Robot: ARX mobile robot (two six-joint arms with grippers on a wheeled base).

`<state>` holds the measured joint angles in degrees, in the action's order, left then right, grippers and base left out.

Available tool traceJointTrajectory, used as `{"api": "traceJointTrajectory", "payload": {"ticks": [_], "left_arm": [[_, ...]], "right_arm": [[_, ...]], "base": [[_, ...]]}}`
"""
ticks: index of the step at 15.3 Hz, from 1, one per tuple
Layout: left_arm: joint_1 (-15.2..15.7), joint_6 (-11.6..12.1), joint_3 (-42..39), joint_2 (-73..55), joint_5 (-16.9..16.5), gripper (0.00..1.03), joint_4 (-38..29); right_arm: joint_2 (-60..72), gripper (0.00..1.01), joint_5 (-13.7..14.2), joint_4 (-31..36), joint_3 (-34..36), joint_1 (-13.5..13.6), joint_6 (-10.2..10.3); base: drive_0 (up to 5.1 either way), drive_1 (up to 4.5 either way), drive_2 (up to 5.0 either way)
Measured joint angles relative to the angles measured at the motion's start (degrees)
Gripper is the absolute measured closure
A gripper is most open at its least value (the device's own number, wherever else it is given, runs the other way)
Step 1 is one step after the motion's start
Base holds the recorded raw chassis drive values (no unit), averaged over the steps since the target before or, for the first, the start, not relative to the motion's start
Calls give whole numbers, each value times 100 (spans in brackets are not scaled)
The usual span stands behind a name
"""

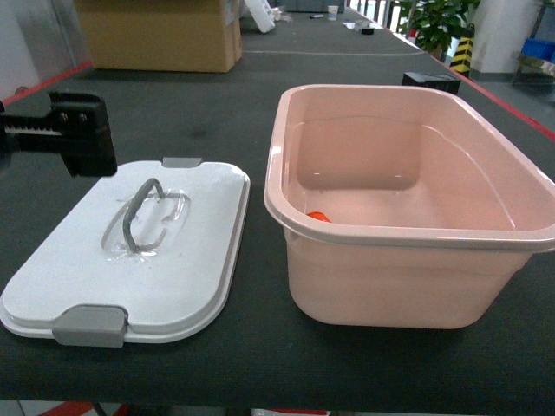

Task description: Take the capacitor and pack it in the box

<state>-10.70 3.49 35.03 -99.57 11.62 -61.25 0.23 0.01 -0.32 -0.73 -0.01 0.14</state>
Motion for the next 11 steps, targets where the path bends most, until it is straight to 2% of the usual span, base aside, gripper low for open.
{"api": "traceJointTrajectory", "payload": {"ticks": [3,9,11], "left_arm": [[-22,70,258,-730,-66,5,-393],[35,105,1274,-2411,-195,5,-398],[48,107,1384,-2608,-223,27,-328]], "right_arm": [[0,3,0,0,0,0,0],[0,3,0,0,0,0,0],[0,3,0,0,0,0,0]], "base": [[0,0,0],[0,0,0],[0,0,0]]}}
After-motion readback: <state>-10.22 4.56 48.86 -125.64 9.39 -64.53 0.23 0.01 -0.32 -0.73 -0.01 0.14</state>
